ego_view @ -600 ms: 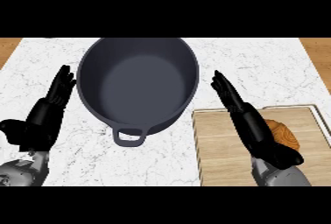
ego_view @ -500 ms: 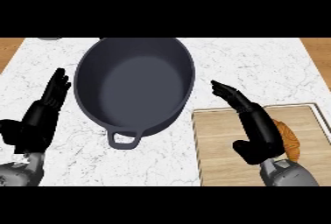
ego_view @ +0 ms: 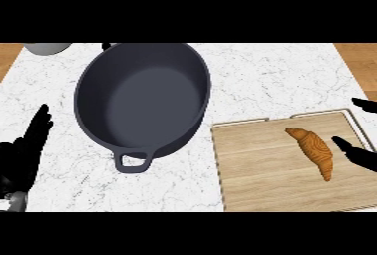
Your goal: Pick the croissant from the tray and place it in the pot
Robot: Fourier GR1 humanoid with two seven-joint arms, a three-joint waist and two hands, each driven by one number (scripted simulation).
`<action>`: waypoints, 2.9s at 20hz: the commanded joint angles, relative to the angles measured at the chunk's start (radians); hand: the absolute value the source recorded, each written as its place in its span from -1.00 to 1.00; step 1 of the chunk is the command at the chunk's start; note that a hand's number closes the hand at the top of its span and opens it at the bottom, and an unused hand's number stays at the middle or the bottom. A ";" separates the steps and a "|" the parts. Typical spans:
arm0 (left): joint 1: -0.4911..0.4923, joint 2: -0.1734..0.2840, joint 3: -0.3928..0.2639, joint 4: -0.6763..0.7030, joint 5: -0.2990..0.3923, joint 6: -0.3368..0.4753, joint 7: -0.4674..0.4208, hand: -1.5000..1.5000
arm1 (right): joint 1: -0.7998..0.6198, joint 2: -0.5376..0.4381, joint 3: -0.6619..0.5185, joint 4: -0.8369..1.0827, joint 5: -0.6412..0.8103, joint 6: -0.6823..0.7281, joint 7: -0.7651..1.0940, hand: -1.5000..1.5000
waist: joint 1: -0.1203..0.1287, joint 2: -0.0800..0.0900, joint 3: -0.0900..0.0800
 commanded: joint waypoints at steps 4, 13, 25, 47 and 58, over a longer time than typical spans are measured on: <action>0.024 -0.003 0.030 0.032 -0.002 -0.052 -0.035 0.00 | 0.311 -0.047 -0.224 -0.042 -0.059 -0.017 -0.371 -1.00 | 0.026 0.004 0.004; 0.051 -0.034 0.016 0.004 -0.043 -0.065 -0.035 0.00 | 0.238 -0.219 -0.131 -0.230 0.091 0.193 0.102 -1.00 | 0.060 0.006 0.002; -0.058 -0.060 0.021 0.087 -0.059 -0.094 -0.022 0.00 | -0.017 -0.349 0.140 -0.302 0.107 0.637 0.653 -1.00 | 0.080 0.015 0.001; 0.087 -0.120 0.162 0.055 -0.113 -0.208 -0.093 0.00 | -0.204 0.030 0.275 -0.111 0.400 0.862 0.835 -1.00 | 0.055 0.007 0.003; 0.003 -0.170 0.205 0.055 -0.186 -0.252 0.009 0.00 | -0.294 0.136 0.223 0.086 0.588 0.883 0.725 -1.00 | 0.055 0.008 0.004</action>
